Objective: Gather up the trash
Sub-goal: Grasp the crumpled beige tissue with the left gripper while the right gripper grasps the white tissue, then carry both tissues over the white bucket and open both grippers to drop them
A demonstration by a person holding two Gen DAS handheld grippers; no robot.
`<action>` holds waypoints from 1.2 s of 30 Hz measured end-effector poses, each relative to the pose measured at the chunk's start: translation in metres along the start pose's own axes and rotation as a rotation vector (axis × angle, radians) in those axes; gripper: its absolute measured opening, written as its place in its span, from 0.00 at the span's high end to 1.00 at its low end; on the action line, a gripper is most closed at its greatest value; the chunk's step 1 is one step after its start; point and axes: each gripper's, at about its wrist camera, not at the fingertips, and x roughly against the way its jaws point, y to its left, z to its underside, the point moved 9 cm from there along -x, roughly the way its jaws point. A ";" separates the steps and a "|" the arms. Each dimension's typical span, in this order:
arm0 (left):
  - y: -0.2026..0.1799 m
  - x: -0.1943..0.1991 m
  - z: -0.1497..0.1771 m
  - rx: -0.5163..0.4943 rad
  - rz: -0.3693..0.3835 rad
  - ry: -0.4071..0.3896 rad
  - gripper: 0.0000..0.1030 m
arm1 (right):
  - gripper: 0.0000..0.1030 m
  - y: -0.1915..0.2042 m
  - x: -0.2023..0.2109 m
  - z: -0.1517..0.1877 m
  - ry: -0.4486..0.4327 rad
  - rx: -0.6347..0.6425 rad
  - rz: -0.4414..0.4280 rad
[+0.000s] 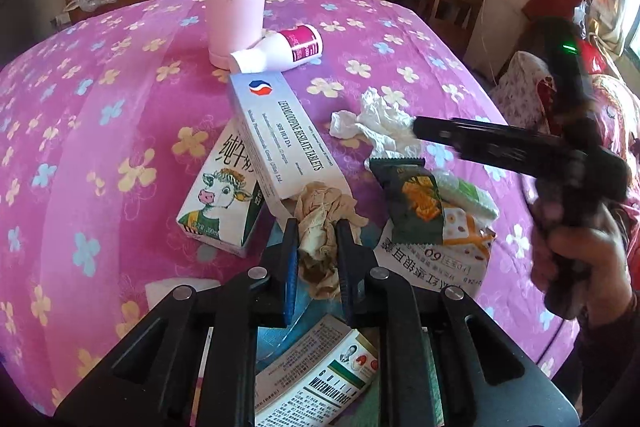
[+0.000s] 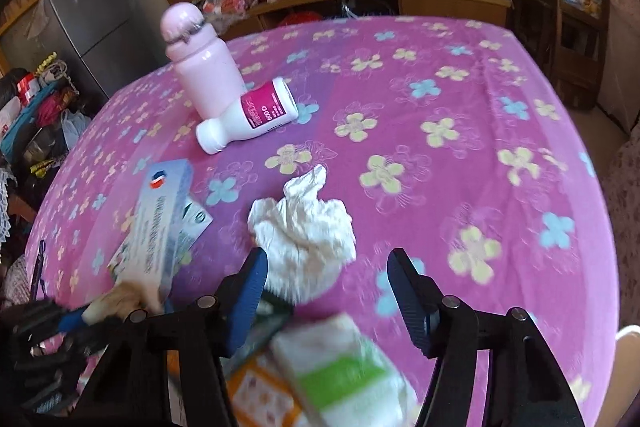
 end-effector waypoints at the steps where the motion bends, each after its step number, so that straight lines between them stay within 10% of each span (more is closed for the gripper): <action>1: 0.000 0.001 -0.002 0.005 -0.001 -0.004 0.86 | 0.45 0.000 -0.007 -0.002 0.013 0.001 0.001; 9: -0.005 0.000 -0.017 0.053 0.020 -0.032 0.86 | 0.85 0.004 -0.021 0.003 0.017 0.042 0.026; 24: -0.074 0.057 -0.014 -0.007 0.107 -0.091 0.87 | 0.87 -0.031 0.144 0.035 -0.261 0.022 0.071; 36: -0.236 0.051 0.015 -0.175 0.257 -0.024 0.87 | 0.87 -0.187 0.242 0.143 -0.249 -0.149 0.293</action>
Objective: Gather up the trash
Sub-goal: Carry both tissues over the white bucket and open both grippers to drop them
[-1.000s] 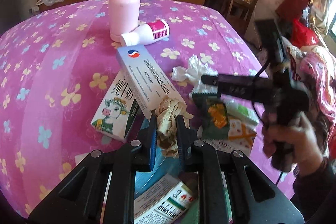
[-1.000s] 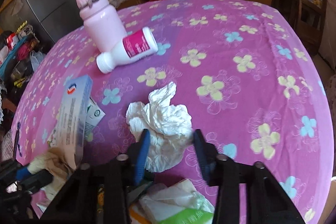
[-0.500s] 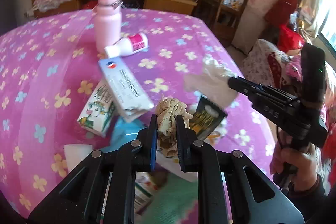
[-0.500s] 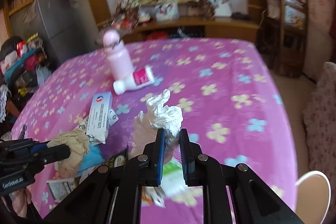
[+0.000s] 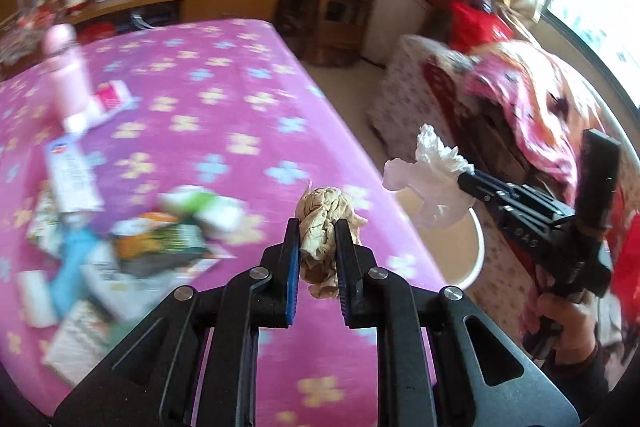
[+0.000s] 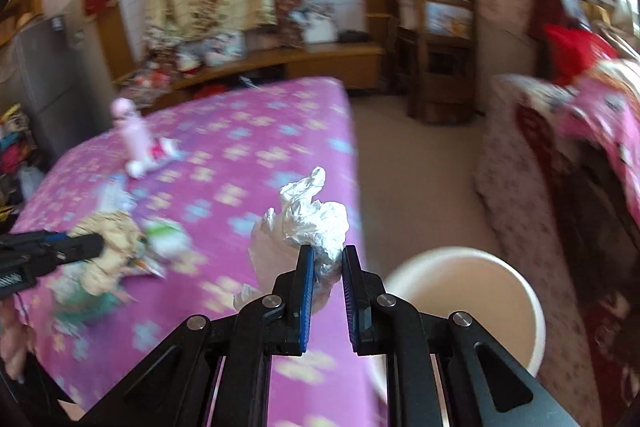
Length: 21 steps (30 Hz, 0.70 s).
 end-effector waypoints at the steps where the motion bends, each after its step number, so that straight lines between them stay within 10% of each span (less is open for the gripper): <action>1: -0.014 -0.007 0.001 -0.009 0.017 0.011 0.87 | 0.87 -0.017 0.000 0.008 0.015 -0.023 0.018; 13: -0.137 -0.110 0.004 -0.063 0.151 0.122 0.82 | 0.87 -0.158 -0.018 0.079 0.128 -0.197 0.193; 16: -0.147 -0.132 0.010 -0.028 0.158 0.168 0.69 | 0.47 -0.179 -0.022 0.090 0.154 -0.257 0.224; 21: -0.143 -0.134 0.013 0.007 0.163 0.164 0.54 | 0.43 -0.184 -0.022 0.094 0.146 -0.282 0.224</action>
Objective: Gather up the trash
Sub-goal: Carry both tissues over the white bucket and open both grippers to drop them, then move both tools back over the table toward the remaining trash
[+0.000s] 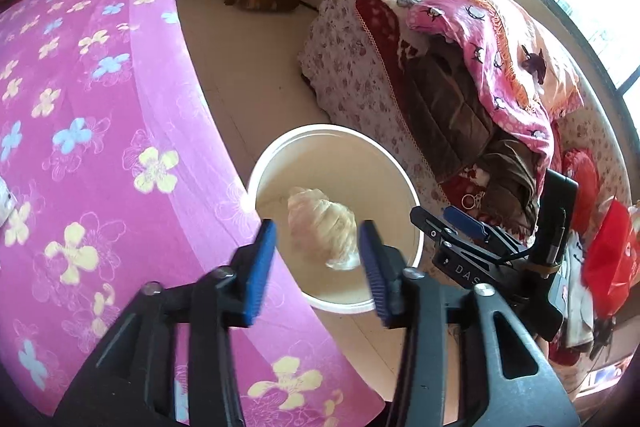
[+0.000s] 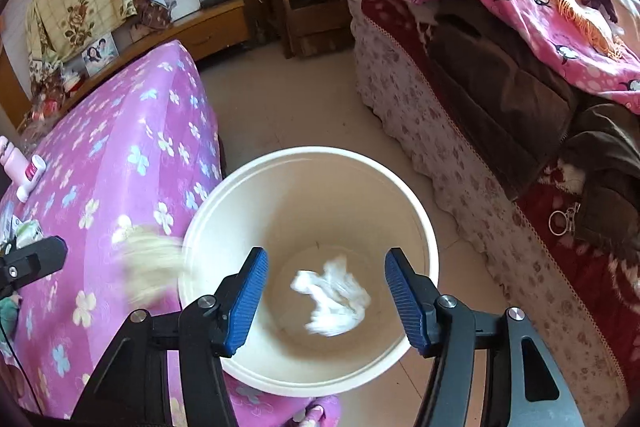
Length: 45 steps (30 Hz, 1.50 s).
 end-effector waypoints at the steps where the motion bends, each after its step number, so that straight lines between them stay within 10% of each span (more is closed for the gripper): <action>1: 0.003 0.003 0.001 0.002 -0.005 -0.003 0.54 | 0.43 0.002 0.001 0.001 0.001 -0.003 -0.008; 11: 0.045 0.042 0.011 -0.053 -0.200 -0.075 0.54 | 0.43 0.056 0.017 0.005 -0.033 0.041 -0.061; 45: 0.195 0.176 0.071 0.117 -0.474 -0.222 0.54 | 0.33 0.270 0.069 0.032 -0.065 0.307 -0.219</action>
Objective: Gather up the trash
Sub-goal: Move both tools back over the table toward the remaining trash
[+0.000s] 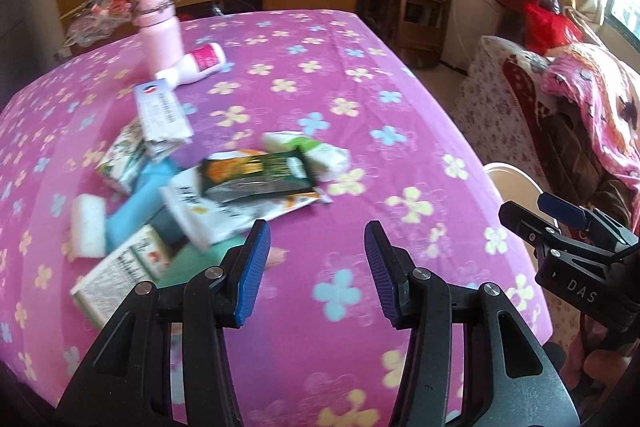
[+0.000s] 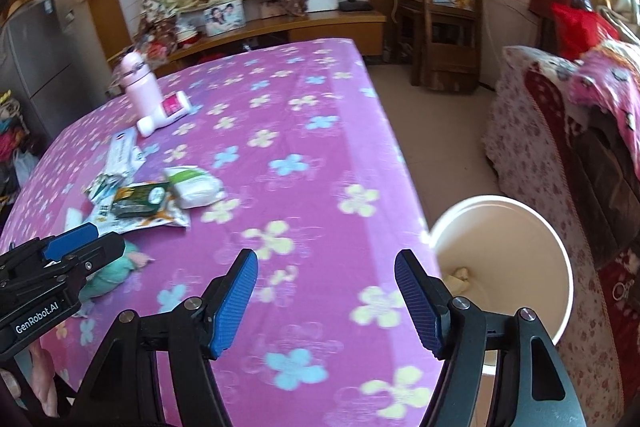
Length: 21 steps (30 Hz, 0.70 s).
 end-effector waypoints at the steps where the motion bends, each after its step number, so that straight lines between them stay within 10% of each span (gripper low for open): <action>1: 0.006 0.002 0.001 0.005 -0.005 -0.001 0.54 | 0.33 0.009 -0.001 -0.001 0.001 0.009 -0.008; 21: 0.171 0.026 0.027 0.145 -0.069 0.064 0.53 | 0.32 0.127 -0.031 -0.018 0.035 0.152 -0.182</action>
